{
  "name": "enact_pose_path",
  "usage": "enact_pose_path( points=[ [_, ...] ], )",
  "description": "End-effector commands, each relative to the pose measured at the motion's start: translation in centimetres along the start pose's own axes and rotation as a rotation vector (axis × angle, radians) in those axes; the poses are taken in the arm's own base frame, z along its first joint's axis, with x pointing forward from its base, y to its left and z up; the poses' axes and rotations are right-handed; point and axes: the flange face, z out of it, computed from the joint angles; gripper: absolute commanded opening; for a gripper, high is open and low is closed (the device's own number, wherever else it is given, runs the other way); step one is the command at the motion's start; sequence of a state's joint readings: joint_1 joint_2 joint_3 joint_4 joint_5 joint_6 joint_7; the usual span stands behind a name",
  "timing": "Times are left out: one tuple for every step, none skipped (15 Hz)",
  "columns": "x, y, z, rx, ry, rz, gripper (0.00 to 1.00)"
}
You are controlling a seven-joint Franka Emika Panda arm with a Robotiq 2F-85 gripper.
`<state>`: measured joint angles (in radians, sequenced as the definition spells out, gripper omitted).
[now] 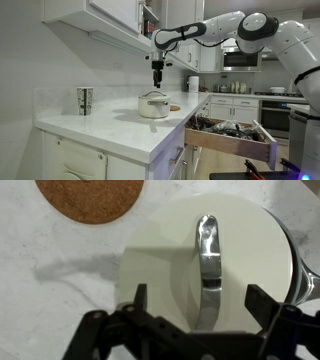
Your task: Put the lid on the pot
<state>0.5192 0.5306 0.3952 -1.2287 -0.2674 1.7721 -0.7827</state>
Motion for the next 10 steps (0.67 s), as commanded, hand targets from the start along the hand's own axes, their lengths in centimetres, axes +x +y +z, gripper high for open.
enact_pose_path(
  points=[
    [-2.1, 1.3, -0.8, -0.013, 0.001, 0.048, 1.0],
    [-2.8, 1.7, -0.9, -0.016, 0.001, 0.063, 1.0],
    [-3.5, 2.2, -1.1, -0.018, 0.002, 0.08, 1.0],
    [-4.2, 2.5, -1.2, -0.023, 0.002, 0.095, 1.0],
    [-4.9, 2.9, -1.4, -0.026, 0.002, 0.109, 1.0],
    [-5.6, 3.3, -1.6, -0.028, 0.002, 0.126, 1.0],
    [-6.3, 3.6, -1.7, -0.032, 0.002, 0.14, 1.0],
    [-6.9, 4.0, -1.9, -0.033, 0.001, 0.152, 1.0],
    [-7.5, 4.3, -2.0, -0.035, 0.002, 0.17, 1.0],
    [-8.1, 4.6, -2.1, -0.033, 0.0, 0.193, 1.0]
  ],
)
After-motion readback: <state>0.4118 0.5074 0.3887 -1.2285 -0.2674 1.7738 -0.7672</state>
